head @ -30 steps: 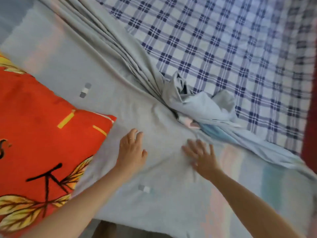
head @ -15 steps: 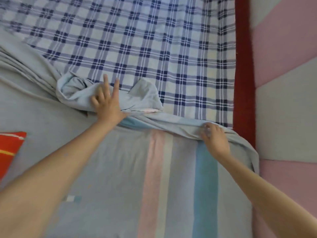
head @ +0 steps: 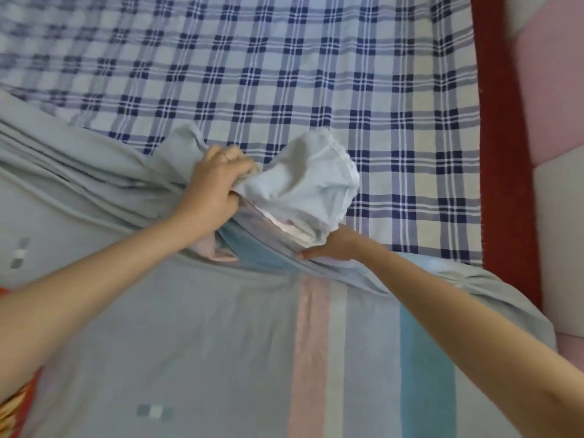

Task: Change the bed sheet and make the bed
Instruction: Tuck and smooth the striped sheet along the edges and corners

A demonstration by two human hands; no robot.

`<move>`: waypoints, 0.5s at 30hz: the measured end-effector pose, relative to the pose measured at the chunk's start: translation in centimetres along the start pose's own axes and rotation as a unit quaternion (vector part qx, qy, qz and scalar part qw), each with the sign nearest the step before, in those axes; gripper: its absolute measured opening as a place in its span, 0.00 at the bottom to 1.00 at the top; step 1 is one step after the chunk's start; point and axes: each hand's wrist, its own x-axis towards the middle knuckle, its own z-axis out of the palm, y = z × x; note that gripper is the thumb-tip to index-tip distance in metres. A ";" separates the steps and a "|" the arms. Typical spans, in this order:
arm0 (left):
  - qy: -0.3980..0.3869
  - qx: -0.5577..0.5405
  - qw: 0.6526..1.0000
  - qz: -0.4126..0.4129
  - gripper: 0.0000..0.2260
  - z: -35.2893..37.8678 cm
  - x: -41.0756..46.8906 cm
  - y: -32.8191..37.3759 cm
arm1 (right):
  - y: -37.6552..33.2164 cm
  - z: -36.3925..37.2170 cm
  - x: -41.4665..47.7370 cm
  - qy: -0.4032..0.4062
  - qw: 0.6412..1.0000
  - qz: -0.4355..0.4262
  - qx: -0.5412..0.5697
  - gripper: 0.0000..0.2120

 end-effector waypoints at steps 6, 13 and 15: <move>0.102 -0.014 0.994 -0.033 0.13 -1.9 13.3 -2.3 | 0.1 -6.9 3.1 0.016 0.997 0.067 0.019 0.14; 0.143 0.049 0.963 -0.224 0.31 -1.9 21.4 -4.6 | -2.0 -5.1 2.9 0.095 0.994 -0.050 -0.028 0.20; 0.058 0.053 0.950 -0.301 0.36 0.0 19.3 -4.8 | -3.6 -1.4 2.2 0.076 0.981 -0.068 -0.167 0.31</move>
